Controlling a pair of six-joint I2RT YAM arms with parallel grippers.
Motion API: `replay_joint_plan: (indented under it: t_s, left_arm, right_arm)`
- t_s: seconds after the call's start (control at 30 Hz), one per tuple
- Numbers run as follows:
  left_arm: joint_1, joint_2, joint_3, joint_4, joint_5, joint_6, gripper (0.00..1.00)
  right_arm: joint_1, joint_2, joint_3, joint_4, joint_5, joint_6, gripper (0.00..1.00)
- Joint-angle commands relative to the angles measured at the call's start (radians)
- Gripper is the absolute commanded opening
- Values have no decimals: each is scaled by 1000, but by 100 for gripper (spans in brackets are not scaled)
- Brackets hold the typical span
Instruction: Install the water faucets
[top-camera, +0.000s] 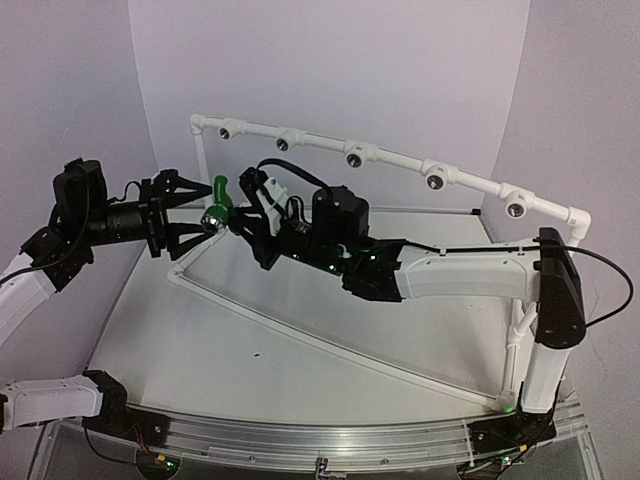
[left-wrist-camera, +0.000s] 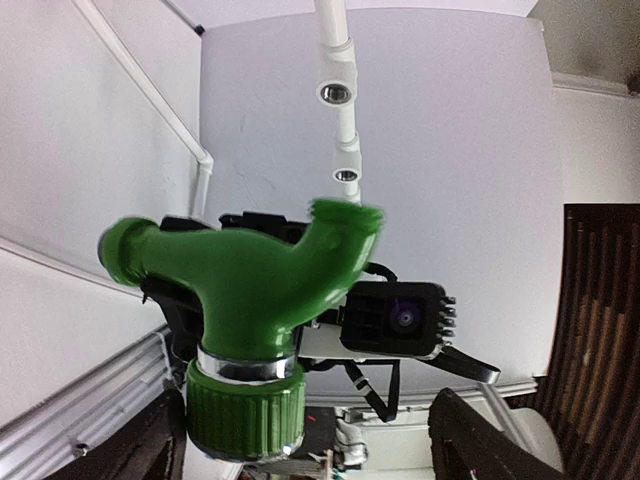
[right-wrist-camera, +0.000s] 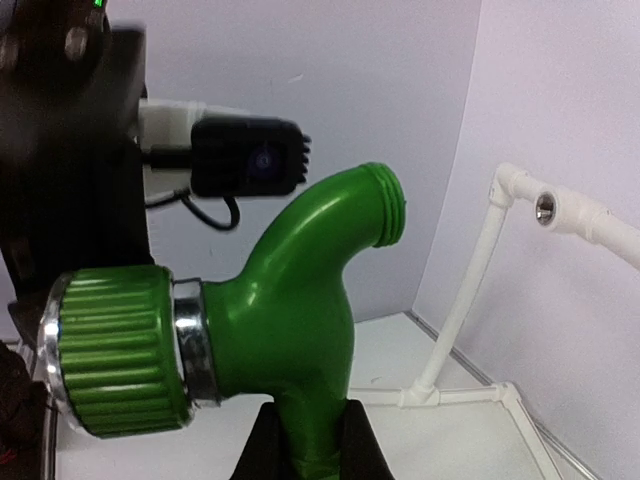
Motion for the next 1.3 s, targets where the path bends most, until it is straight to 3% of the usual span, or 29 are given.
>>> replay_joint_plan:
  t_s: [0.0,0.07,0.17,0.37,0.6,1.27]
  left_arm:
    - [1,-15,195,-375,-92,259,90]
    - [1,10,252,-489,-115,338,96]
    - [1,66,325,-669,-138,449,95]
    - [-1,173,417,-827,-118,615,81]
    - [-9,204,361,-736,-33,601,64]
    - [-128,360,294,-545,-76,569,44]
  right_arm:
    - [0,-161,-85,-121,19,-105,0]
    - [1,-193,-103,-201,11,-139,0]
    - [0,-216,-116,-292,9,-175,0]
    - [0,-233,-109,-427,-8,-273,0]
    - [1,-195,-55,-509,-18,-315,0]
    - [2,-108,64,-569,-35,-362,0]
